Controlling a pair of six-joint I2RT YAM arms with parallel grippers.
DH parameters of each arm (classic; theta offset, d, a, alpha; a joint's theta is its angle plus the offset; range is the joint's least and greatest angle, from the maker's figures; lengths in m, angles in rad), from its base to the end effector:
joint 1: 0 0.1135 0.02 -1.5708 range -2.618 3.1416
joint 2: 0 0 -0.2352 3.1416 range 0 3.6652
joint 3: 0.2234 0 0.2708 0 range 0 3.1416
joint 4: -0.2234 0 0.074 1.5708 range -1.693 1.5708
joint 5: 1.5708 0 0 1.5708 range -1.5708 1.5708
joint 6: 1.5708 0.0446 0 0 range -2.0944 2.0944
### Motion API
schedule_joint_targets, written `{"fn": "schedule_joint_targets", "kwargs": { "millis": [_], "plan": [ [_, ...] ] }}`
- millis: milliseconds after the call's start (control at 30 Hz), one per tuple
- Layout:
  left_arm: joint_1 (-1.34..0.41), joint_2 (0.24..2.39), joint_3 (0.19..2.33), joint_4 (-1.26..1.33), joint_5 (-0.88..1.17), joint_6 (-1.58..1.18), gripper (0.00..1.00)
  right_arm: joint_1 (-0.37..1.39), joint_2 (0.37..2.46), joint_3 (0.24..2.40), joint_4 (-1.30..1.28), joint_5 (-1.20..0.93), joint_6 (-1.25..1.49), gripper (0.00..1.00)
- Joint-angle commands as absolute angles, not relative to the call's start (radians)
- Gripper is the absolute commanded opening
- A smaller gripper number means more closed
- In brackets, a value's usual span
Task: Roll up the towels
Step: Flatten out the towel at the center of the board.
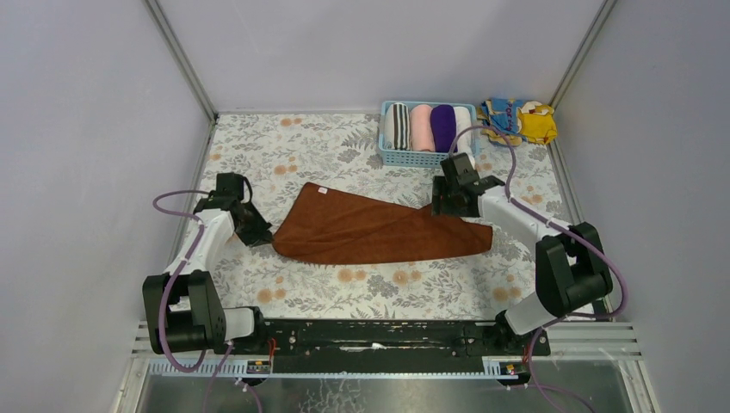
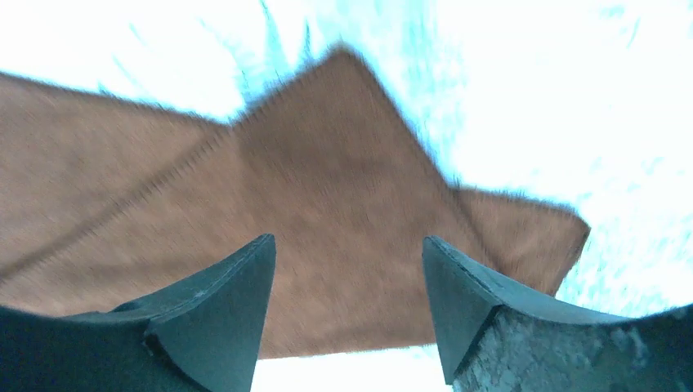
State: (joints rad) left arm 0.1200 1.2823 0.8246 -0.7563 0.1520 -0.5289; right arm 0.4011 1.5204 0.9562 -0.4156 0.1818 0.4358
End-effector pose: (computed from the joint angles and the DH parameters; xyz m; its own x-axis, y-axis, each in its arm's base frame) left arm 0.2567 0.0241 0.1655 -0.7700 -0.5952 -0.2300 -0.5262 0.7961 -0.2987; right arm 0.3061 0.1210 0.1600 -0.8160 0.1049 -0.5685 0.0587 0.9933 0.0991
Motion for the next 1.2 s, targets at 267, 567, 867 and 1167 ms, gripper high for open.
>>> {"fn": "schedule_joint_targets", "kwargs": {
  "millis": [267, 567, 867, 1167],
  "plan": [
    [0.128, 1.278, 0.806, -0.706, 0.198, -0.516, 0.02, 0.399, 1.789, 1.209, -0.366, 0.352, 0.614, 0.64],
    [0.129, 1.273, 0.802, -0.699, 0.219, -0.507, 0.02, 0.4, 1.894, 1.277, -0.381, 0.427, 0.763, 0.59],
    [0.128, 1.272, 0.799, -0.692, 0.238, -0.5, 0.02, 0.423, 1.998, 1.364, -0.475, 0.429, 0.808, 0.59],
    [0.128, 1.27, 0.798, -0.692, 0.238, -0.499, 0.02, 0.424, 2.033, 1.345, -0.543, 0.444, 0.859, 0.59]
  ]
}}
